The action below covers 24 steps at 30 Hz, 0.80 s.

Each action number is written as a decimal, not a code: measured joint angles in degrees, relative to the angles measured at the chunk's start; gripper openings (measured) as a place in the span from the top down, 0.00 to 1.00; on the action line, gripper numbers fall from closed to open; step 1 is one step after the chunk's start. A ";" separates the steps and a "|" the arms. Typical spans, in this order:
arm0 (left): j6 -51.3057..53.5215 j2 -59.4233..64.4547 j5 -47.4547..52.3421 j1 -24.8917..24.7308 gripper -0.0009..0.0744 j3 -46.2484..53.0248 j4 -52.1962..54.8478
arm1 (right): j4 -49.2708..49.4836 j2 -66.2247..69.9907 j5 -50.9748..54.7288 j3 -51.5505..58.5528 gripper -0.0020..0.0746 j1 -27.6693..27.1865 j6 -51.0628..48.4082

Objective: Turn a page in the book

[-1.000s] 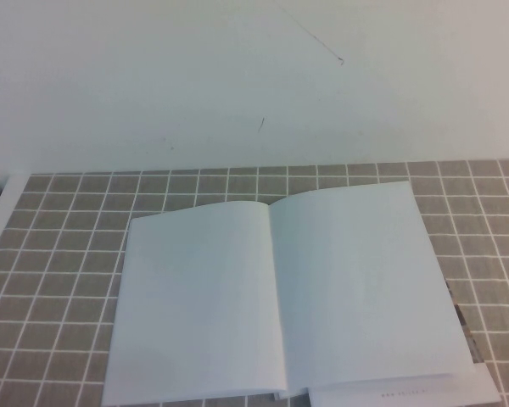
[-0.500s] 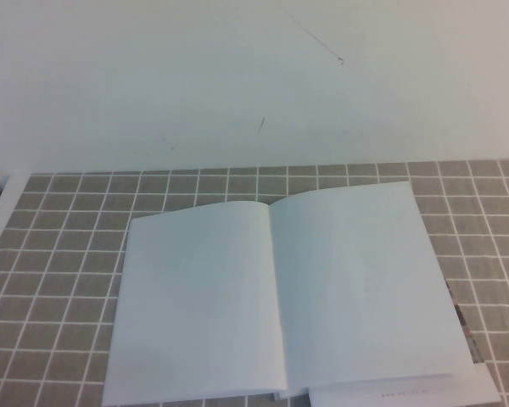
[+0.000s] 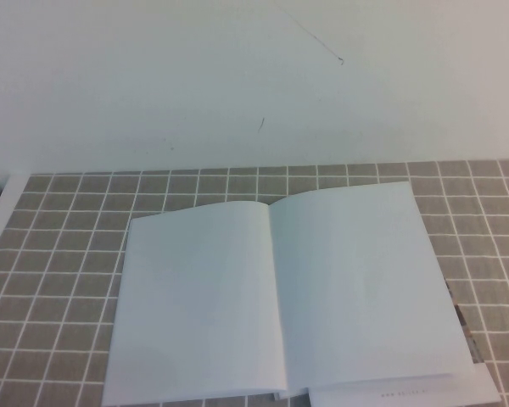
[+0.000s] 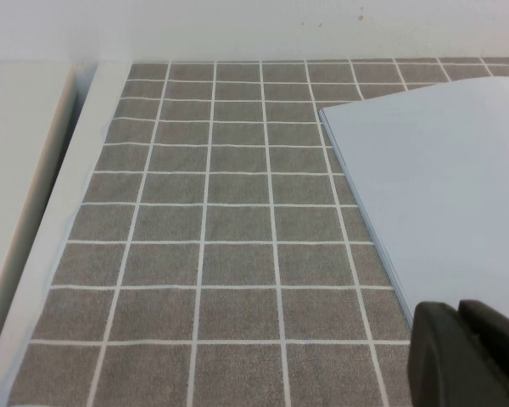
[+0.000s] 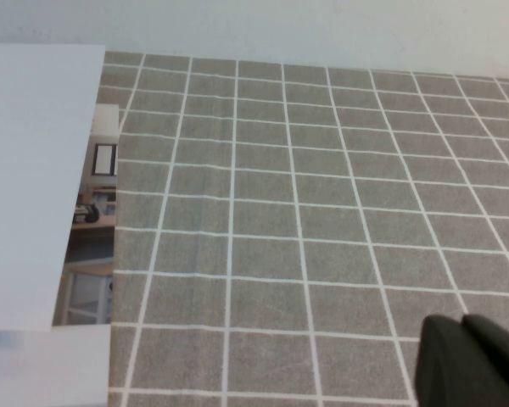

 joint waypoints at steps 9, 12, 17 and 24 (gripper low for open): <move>0.00 0.00 0.09 2.98 0.99 0.00 0.00 | 0.00 0.00 0.00 0.00 0.98 0.00 0.00; 0.00 0.00 0.09 3.73 0.99 0.00 0.00 | 0.00 0.00 0.00 0.00 0.98 0.00 0.00; -0.09 0.00 0.09 3.73 0.99 0.00 0.00 | 0.00 0.00 0.00 0.00 0.98 0.00 0.00; -0.09 0.00 0.09 3.73 0.99 0.00 0.00 | 0.00 0.00 0.00 0.00 0.98 0.00 0.00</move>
